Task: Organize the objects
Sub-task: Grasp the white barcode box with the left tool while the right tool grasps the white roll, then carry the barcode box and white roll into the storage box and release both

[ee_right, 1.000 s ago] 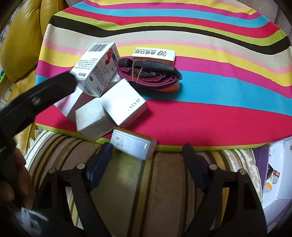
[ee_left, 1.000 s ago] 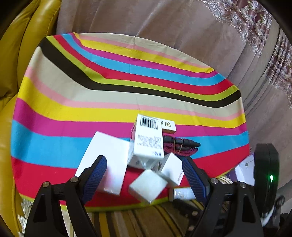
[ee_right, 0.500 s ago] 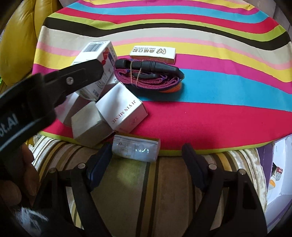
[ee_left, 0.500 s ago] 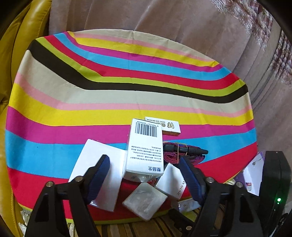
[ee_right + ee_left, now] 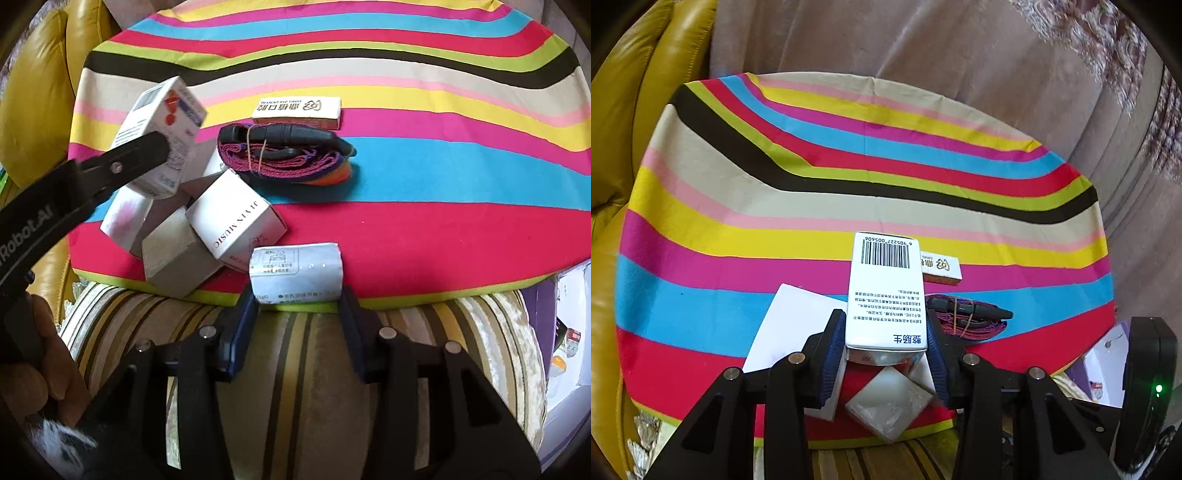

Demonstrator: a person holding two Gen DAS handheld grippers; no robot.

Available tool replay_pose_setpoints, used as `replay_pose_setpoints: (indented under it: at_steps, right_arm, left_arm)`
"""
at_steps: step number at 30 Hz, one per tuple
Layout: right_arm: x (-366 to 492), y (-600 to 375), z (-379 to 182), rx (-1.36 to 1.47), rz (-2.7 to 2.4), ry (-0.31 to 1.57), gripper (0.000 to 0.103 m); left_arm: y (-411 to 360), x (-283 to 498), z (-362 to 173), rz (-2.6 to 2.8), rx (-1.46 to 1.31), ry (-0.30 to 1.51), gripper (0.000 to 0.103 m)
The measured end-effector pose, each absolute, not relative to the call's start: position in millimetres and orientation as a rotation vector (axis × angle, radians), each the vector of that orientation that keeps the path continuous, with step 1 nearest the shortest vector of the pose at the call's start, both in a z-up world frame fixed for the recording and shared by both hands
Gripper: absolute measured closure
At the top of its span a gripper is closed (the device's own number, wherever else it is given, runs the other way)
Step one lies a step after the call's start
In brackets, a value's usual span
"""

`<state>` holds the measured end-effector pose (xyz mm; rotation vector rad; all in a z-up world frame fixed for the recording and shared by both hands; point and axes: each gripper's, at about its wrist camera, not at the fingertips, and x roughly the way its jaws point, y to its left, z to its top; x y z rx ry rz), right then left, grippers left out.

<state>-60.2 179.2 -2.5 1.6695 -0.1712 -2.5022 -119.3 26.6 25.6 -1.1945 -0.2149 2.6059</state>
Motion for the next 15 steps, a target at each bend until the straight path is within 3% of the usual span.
replay_pose_setpoints:
  at_steps: [15]
  right_arm:
    - [-38.9, 221.6, 13.7, 1.621, -2.614, -0.2, 0.054]
  left_arm:
    - [67.2, -94.1, 41.6, 2.549, -1.148, -0.173, 0.06]
